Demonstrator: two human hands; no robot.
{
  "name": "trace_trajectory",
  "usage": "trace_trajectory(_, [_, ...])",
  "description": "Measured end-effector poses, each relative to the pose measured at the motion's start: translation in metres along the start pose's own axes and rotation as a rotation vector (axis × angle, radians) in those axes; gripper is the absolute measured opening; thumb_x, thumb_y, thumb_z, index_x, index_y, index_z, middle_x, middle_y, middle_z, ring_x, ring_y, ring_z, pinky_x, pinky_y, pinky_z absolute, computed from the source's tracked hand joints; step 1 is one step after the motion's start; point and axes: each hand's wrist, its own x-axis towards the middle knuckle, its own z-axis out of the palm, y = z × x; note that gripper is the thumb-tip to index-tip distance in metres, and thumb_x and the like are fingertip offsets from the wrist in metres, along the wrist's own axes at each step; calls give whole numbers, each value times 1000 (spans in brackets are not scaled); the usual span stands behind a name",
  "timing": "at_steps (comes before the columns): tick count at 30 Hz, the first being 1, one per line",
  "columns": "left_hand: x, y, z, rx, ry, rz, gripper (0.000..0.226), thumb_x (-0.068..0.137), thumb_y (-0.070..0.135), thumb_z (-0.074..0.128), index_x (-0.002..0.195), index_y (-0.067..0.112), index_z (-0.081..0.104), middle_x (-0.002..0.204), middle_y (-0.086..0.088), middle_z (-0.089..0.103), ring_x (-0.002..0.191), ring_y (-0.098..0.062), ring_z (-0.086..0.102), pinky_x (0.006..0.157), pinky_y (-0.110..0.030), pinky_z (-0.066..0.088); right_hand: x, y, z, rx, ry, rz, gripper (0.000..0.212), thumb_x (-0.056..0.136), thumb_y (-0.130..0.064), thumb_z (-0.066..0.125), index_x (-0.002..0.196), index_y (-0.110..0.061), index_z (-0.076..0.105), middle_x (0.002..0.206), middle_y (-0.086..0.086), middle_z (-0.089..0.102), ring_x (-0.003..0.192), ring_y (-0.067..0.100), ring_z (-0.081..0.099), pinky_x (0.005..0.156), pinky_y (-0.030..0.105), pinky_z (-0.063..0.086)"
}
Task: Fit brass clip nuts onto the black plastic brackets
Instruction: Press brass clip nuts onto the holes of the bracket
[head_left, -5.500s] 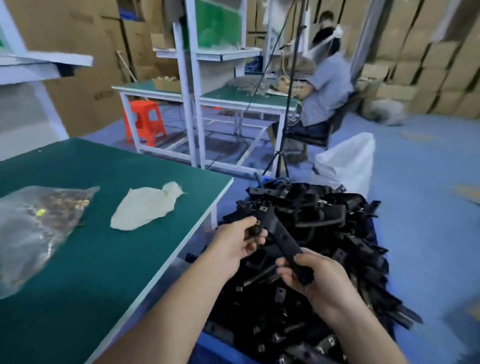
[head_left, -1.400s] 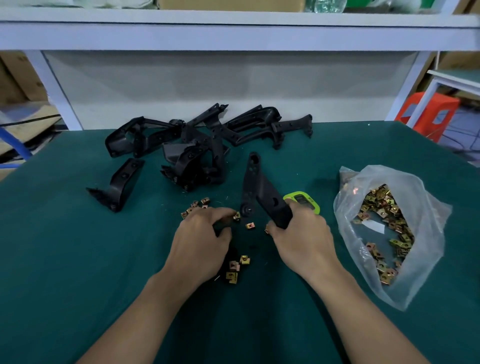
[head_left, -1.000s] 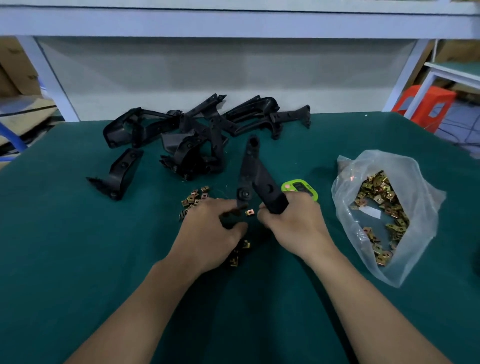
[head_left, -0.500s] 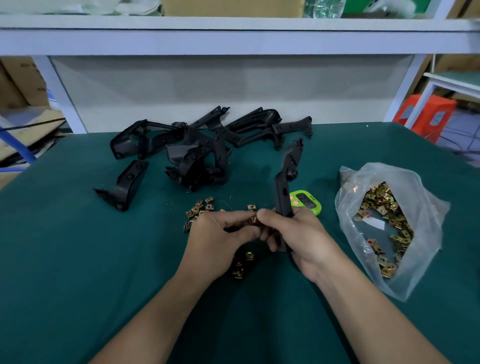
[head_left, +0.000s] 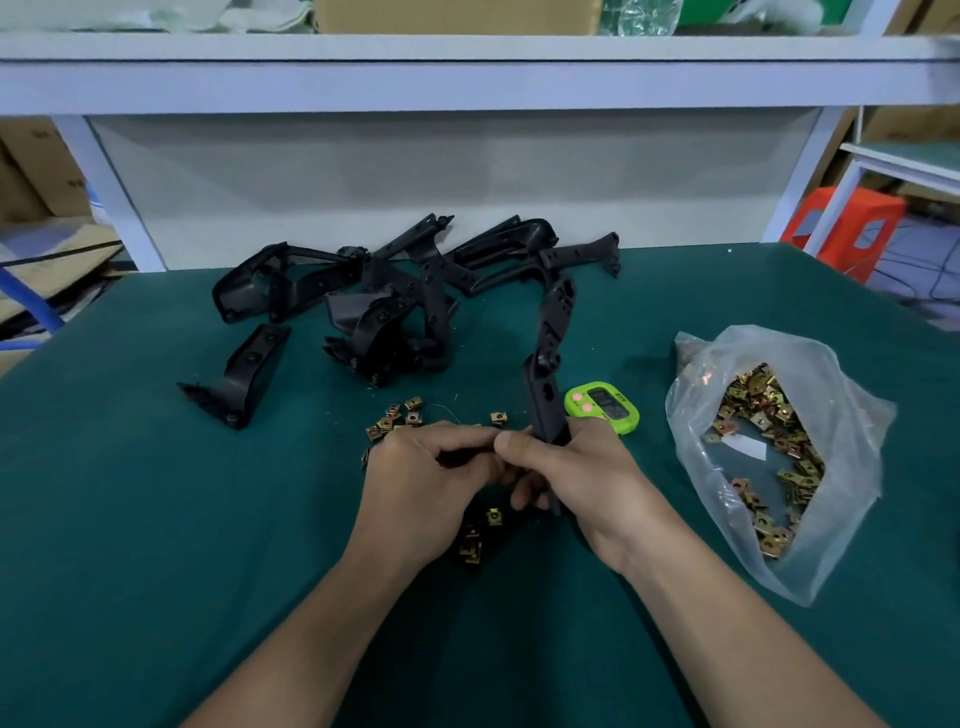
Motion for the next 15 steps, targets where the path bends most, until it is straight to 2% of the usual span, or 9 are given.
trace_trajectory(3, [0, -1, 0, -15, 1, -33, 46, 82, 10, 79, 79, 56, 77, 80, 20, 77, 79, 5, 72, 68, -5, 49, 0, -1, -2, 8, -21, 23, 18, 86, -23, 79, 68, -20, 76, 67, 8, 71, 48, 19, 62, 41, 22, 36])
trace_trajectory(7, [3, -1, -4, -229, -118, -116, 32, 82, 1, 78, 84, 32, 84, 81, -1, 79, 81, -12, 76, 74, -17, 55, -1, -5, -5, 29, -83, 29, 27, 91, -16, 74, 64, -19, 76, 67, 11, 70, 49, 18, 62, 45, 22, 37])
trace_trajectory(9, [5, -2, -8, -336, -195, -136, 27, 81, -4, 78, 86, 22, 85, 84, -10, 79, 82, -16, 76, 75, -18, 56, -2, -8, -8, 50, -131, 24, 30, 92, -11, 71, 63, -18, 76, 68, 13, 70, 51, 18, 63, 46, 22, 39])
trace_trajectory(15, [9, -4, -12, -432, -269, -224, 17, 74, -1, 81, 87, 11, 83, 87, -12, 79, 86, -15, 76, 77, -17, 55, -4, -10, -16, 21, -186, 15, 22, 90, 0, 70, 74, -14, 77, 73, 16, 72, 58, 20, 68, 52, 24, 43])
